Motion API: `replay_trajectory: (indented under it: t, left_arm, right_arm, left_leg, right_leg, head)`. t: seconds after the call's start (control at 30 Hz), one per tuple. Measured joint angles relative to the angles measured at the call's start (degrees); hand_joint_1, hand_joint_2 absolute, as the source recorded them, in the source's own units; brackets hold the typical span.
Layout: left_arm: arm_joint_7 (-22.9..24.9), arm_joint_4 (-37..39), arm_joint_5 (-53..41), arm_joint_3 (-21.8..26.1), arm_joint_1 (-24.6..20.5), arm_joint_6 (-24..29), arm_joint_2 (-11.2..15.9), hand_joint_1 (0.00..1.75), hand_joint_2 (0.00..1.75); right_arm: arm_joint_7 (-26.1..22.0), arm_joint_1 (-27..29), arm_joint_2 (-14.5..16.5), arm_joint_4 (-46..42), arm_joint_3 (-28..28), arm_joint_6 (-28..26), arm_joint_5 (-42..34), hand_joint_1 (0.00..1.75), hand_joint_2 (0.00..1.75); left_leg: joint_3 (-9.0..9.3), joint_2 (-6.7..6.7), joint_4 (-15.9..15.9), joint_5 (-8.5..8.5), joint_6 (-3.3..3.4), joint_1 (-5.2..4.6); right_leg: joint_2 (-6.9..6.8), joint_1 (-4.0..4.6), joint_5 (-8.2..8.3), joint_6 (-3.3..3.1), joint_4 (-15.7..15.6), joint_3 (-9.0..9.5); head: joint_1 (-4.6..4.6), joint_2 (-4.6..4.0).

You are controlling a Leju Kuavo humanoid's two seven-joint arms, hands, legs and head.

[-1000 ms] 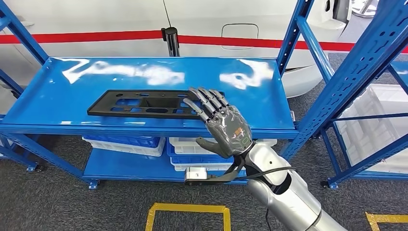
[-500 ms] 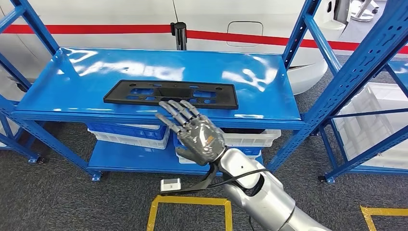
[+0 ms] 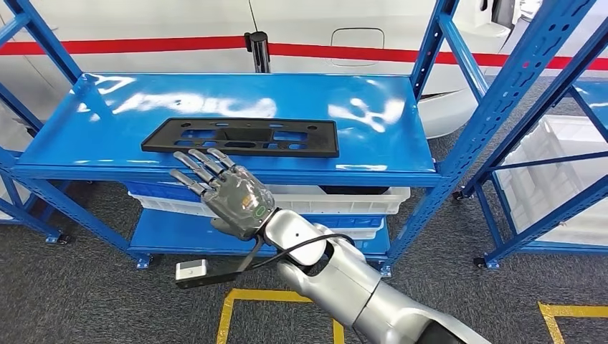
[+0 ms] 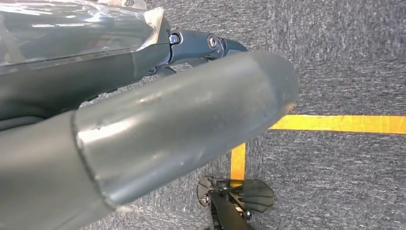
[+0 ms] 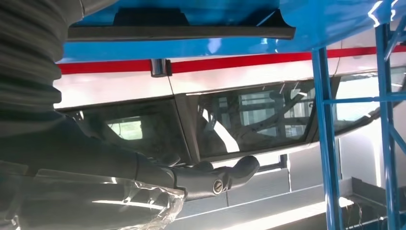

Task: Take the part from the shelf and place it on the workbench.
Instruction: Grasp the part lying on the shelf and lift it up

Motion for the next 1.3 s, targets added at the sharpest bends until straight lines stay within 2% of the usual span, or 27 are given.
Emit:
replay_trajectory:
  t: [0.17, 0.33, 0.57, 0.77, 1.03, 1.17, 1.23, 1.3]
  left_arm:
    - [-0.13, 0.00, -1.16, -0.98, -0.32, -0.75, 0.02, 0.00, 0.00]
    - [-0.13, 0.00, -2.06, -1.88, -0.33, -1.31, 0.02, 0.00, 0.00]
    - [-0.13, 0.00, -2.86, -2.50, -0.36, -2.40, 0.02, 0.00, 0.00]
    - [0.06, -0.01, -3.32, -2.60, -0.41, -3.67, 0.02, 0.00, 0.00]
    - [0.37, 0.00, -3.50, -2.60, -0.40, -3.25, 0.10, 0.00, 0.00]
    - [0.37, -0.01, -3.50, -2.60, -0.39, -3.04, 0.20, 0.00, 0.00]
    - [0.37, -0.01, -3.53, -2.60, -0.40, -3.02, 0.20, 0.00, 0.00]
    - [0.37, -0.01, -3.56, -2.60, -0.42, -3.02, 0.16, 0.00, 0.00]
  right_arm:
    - [1.37, -3.71, 5.05, 10.61, 0.88, -2.17, -3.27, 0.00, 1.75]
    - [5.83, -6.77, 7.02, 17.16, 5.07, -2.21, -12.63, 0.00, 1.75]
    - [9.88, -8.99, 7.64, 21.90, 12.86, -0.23, -22.27, 0.00, 1.75]
    - [14.35, -10.11, 7.64, 26.08, 17.50, 0.87, -22.52, 0.00, 1.75]
    - [15.46, -11.85, 7.64, 29.86, 18.77, -1.36, -22.16, 0.00, 1.75]
    - [15.73, -12.18, 7.65, 30.67, 18.80, -2.20, -21.90, 0.00, 1.75]
    - [15.81, -12.48, 7.68, 30.94, 18.78, -2.76, -21.65, 0.00, 1.75]
    - [15.90, -12.79, 7.63, 31.15, 18.75, -3.18, -21.52, 0.00, 1.75]
  left_leg:
    - [-0.28, -0.02, -0.02, 0.31, -0.52, 0.07]
    - [-0.50, -0.01, 0.00, 0.44, -0.71, 0.00]
    - [-0.52, -0.03, 0.04, 0.45, -0.70, -0.17]
    - [-0.55, -0.02, 0.05, 0.45, -0.70, -0.18]
    - [-0.76, -0.06, 0.38, 0.41, -0.63, -0.20]
    - [-1.00, -0.09, 0.69, 0.35, -0.34, -0.28]
    - [-0.90, -0.03, 0.20, 0.72, 0.22, -0.18]
    - [-0.61, 0.21, -0.89, 1.45, 0.98, 0.06]
  right_leg:
    - [-0.01, 0.10, 0.20, -0.34, 0.09, -0.31]
    - [-0.01, 0.06, 0.38, -0.52, 0.09, -0.50]
    - [-0.02, -0.11, 0.40, -0.49, 0.09, -0.51]
    - [-0.02, -0.15, 0.40, -0.48, 0.08, -0.53]
    - [-0.01, -0.40, 0.58, -0.20, 0.04, -0.59]
    - [-0.03, -0.47, 0.76, 0.11, -0.06, -0.61]
    - [-0.03, -0.34, 0.90, 0.49, -0.24, -0.66]
    - [-0.01, -0.18, -0.36, 0.50, 1.63, -1.73]
  head:
    - [0.01, 0.00]
    - [0.03, 0.00]
    - [0.03, 0.01]
    - [0.02, -0.01]
    - [0.00, -0.01]
    - [0.01, -0.01]
    - [0.02, -0.01]
    - [0.10, -0.01]
